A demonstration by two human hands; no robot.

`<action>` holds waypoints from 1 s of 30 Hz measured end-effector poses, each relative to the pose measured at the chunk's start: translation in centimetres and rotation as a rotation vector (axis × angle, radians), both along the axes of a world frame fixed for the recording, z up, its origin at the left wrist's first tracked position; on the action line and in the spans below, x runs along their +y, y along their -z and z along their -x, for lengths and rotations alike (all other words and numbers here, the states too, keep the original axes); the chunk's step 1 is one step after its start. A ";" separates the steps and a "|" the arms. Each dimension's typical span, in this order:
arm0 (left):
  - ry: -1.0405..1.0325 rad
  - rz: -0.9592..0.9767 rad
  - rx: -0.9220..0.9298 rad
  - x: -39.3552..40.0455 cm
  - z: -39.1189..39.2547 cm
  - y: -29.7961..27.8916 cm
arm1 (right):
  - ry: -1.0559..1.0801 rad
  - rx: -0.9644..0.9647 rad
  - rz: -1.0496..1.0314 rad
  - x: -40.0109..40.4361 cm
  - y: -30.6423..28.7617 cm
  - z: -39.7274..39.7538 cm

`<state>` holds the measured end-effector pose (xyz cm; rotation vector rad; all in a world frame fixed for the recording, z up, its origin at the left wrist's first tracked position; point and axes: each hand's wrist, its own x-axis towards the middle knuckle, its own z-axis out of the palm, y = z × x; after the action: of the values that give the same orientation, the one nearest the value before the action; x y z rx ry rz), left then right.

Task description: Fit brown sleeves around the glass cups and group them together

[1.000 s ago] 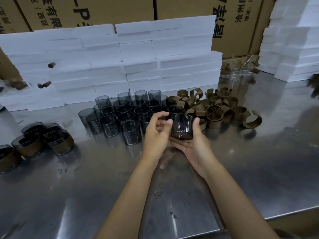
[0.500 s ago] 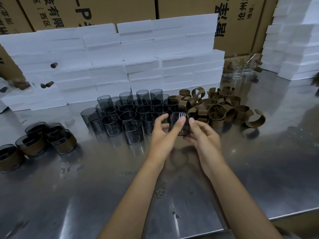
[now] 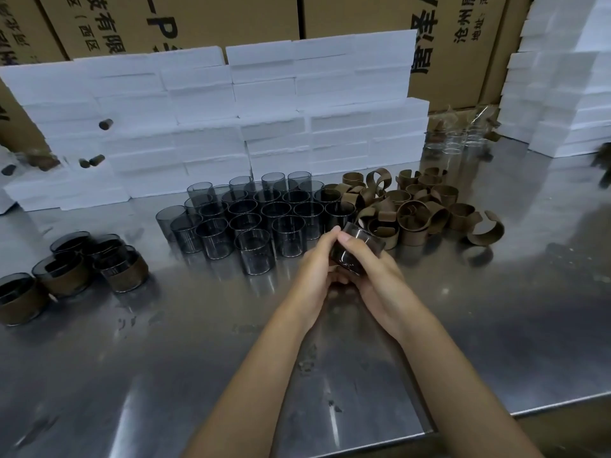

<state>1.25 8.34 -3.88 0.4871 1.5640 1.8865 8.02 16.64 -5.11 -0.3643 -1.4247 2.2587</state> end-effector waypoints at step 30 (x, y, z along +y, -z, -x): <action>-0.280 0.013 0.261 -0.8 0.5 -0.6 | 0.280 -0.082 -0.103 0.6 0.0 0.2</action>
<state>0.73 7.52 -3.26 0.5508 1.8962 2.0848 7.82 17.26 -5.07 -0.5902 -1.4257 1.9589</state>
